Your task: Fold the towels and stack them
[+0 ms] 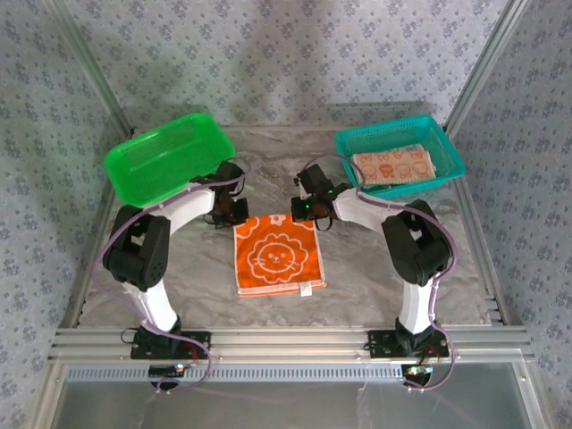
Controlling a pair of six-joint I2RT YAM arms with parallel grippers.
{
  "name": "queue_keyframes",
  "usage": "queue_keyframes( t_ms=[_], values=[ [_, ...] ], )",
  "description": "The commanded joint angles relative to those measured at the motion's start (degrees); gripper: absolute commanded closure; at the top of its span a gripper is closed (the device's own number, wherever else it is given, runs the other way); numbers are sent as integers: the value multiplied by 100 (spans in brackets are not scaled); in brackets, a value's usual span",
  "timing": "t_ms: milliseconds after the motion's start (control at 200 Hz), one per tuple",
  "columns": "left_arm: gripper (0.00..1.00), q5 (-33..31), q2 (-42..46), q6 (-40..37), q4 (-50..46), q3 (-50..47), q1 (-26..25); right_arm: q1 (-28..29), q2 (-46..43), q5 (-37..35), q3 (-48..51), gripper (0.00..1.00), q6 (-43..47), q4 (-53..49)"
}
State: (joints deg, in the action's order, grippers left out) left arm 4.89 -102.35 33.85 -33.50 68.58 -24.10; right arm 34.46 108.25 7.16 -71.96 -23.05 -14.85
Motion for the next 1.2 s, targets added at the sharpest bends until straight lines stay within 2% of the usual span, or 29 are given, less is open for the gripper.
queue_keyframes(
  t_ms=[0, 345, 605, 999, 1194],
  values=[
    [100, -91, -148, -130, 19, 123, 43, -84, 237, 174, -163, 100, 99, -130],
    [100, -354, -452, -295, 89, -72, 163, -418, 625, 238, -177, 100, 246, -158],
    [100, -497, -541, -395, 128, -252, 163, -709, 553, 192, 20, 100, 404, -170],
    [100, -314, -421, -405, -71, -108, 160, -878, 384, 163, 56, 100, 507, -309],
    [100, -233, -25, -396, -314, 276, 167, -832, -29, 74, -59, 87, 538, -410]
  ],
)
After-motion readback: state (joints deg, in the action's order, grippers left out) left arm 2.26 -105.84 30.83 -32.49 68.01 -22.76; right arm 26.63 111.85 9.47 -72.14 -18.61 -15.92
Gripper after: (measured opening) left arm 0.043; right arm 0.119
